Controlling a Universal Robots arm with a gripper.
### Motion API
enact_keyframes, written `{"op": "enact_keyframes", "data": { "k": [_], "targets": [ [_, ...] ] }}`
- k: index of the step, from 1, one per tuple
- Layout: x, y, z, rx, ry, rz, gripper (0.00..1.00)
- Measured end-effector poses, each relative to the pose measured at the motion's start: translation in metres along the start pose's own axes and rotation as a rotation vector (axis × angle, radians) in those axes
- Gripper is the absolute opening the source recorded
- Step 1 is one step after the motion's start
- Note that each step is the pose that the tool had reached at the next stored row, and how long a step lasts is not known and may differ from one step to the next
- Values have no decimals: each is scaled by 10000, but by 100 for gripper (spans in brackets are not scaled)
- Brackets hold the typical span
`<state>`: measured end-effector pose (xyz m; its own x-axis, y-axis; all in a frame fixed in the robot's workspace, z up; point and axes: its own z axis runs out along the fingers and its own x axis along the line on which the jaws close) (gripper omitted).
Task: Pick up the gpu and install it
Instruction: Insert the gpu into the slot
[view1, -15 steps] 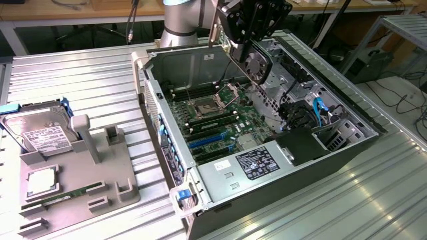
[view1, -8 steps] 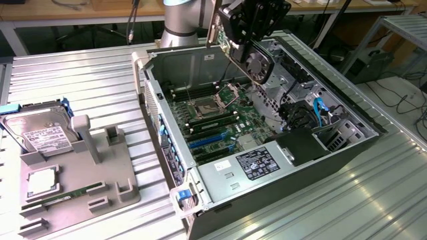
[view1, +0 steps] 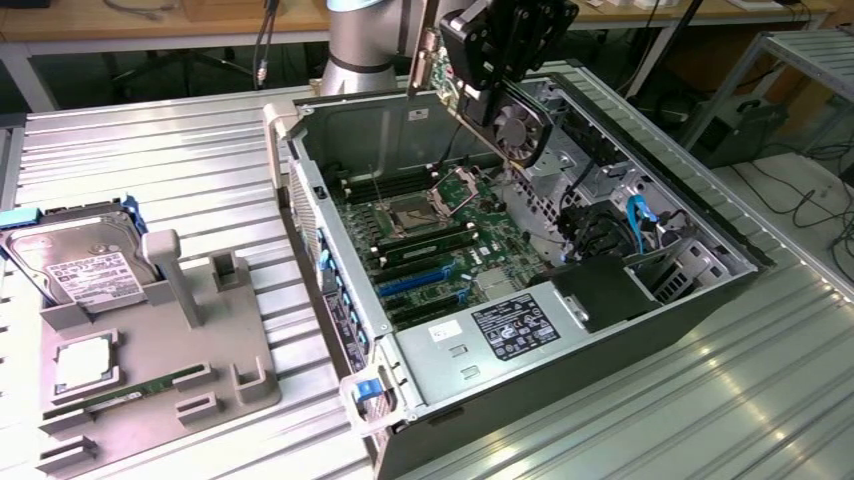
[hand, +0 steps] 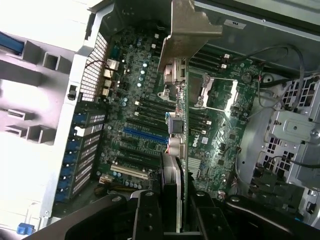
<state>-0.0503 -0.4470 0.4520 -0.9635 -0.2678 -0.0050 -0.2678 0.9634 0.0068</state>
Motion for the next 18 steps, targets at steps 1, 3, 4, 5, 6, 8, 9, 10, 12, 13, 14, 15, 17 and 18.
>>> {"op": "enact_keyframes", "data": {
  "k": [1,3,4,5,6,8,9,10,12,13,14,15,17,18],
  "targets": [
    [0,0,0,-1,0,-50,27],
    [0,0,0,-1,1,-155,27],
    [0,0,0,-1,2,-216,27],
    [0,0,0,-2,2,-259,27],
    [0,0,0,-2,2,-304,27],
    [0,0,0,-2,3,-401,27],
    [0,0,0,-3,3,-445,27],
    [0,0,0,-3,3,-493,27],
    [0,0,0,-3,4,-586,27],
    [0,0,0,-3,5,-632,27],
    [0,0,0,-4,5,-679,27],
    [0,0,0,-4,5,-776,27],
    [0,0,0,-4,6,-873,27],
    [0,0,0,-4,7,-914,27]
  ]
}}
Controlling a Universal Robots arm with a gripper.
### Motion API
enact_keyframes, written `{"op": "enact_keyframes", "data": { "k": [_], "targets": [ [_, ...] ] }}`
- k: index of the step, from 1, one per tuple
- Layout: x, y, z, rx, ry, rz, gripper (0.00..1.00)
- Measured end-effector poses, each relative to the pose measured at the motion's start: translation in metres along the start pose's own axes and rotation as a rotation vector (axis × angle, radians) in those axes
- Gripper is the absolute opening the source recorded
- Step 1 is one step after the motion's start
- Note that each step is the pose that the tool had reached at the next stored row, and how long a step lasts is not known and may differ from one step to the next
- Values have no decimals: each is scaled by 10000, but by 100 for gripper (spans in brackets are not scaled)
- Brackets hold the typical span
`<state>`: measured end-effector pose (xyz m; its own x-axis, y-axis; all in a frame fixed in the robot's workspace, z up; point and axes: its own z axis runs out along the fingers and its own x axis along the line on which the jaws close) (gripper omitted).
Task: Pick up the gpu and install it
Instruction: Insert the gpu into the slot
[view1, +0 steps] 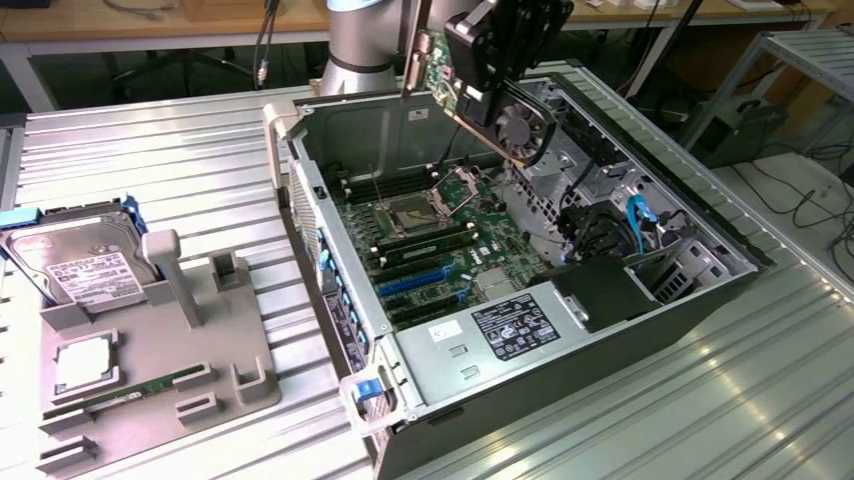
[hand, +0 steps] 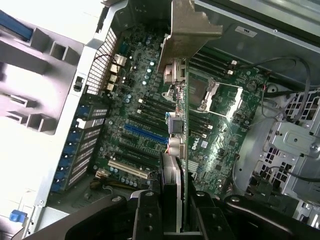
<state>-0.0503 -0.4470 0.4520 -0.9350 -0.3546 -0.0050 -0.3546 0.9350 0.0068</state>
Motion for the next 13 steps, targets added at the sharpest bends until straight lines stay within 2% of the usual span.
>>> {"op": "enact_keyframes", "data": {
  "k": [13],
  "targets": [
    [-1,0,0,-3,4,-675,27]
  ]
}}
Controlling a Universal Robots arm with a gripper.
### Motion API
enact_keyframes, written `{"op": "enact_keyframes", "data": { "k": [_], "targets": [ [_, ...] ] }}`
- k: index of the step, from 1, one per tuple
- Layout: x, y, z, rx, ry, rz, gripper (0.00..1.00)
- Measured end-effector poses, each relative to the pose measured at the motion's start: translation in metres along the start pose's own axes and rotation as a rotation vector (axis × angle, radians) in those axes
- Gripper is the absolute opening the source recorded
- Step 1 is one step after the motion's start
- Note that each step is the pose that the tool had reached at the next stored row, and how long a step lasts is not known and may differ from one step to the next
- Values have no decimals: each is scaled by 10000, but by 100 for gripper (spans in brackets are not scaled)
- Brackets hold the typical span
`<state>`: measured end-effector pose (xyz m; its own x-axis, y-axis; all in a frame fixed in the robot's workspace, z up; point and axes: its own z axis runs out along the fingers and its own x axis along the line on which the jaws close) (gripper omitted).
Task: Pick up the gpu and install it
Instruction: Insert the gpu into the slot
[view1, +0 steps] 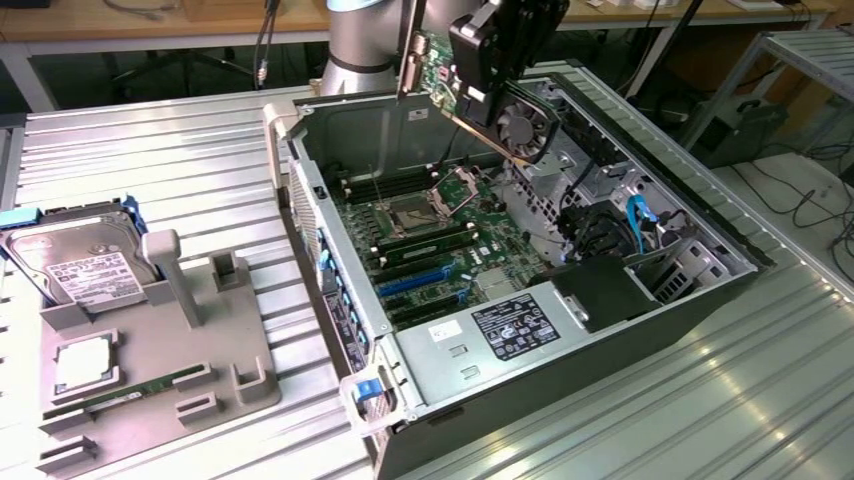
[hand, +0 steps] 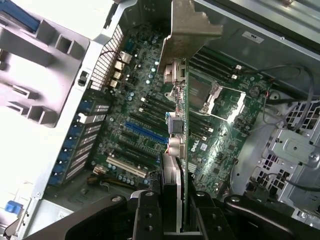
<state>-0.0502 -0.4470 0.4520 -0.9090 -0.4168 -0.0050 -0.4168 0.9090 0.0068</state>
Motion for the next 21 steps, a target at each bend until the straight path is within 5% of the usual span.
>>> {"op": "enact_keyframes", "data": {
  "k": [16,21],
  "targets": [
    [0,0,0,-5,7,-1080,27],
    [0,0,0,-10,12,-1819,27]
  ]
}}
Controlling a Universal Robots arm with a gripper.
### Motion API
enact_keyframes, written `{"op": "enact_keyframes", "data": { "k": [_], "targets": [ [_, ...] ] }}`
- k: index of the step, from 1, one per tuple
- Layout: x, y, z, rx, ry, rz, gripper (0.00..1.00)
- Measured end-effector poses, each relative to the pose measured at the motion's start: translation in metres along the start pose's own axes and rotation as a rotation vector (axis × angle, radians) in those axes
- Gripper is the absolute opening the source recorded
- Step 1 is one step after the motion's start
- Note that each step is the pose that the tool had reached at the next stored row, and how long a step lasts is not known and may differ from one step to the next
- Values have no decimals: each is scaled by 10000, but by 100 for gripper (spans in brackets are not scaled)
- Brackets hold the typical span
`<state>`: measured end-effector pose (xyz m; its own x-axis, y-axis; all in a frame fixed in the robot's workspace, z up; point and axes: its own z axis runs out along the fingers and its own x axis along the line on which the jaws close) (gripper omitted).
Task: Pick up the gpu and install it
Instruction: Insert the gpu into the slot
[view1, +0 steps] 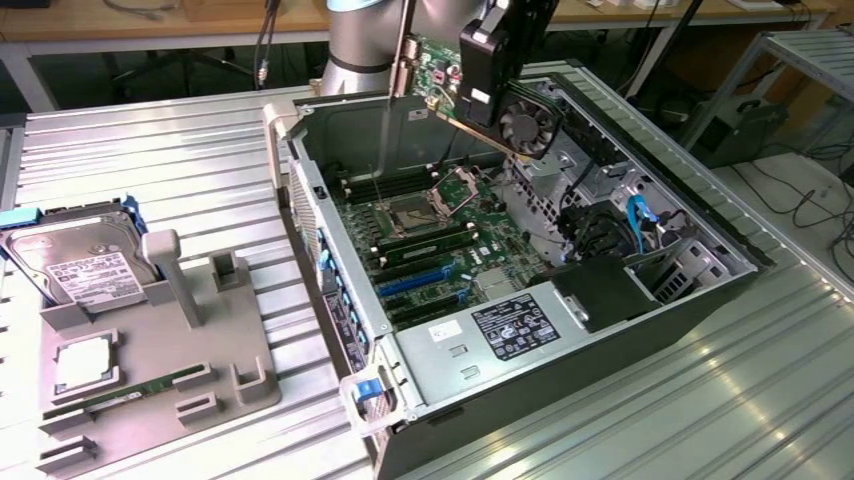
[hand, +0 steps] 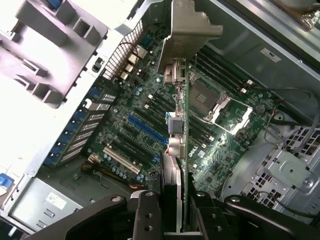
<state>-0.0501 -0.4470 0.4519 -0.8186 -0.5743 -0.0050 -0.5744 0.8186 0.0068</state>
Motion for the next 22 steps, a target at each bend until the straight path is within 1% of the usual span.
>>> {"op": "enact_keyframes", "data": {
  "k": [10,15,17,22],
  "targets": [
    [0,0,0,-5,9,-1193,27],
    [0,0,0,-9,13,-1855,27],
    [0,0,0,-11,15,-2201,27],
    [0,0,0,-13,19,-2706,27]
  ]
}}
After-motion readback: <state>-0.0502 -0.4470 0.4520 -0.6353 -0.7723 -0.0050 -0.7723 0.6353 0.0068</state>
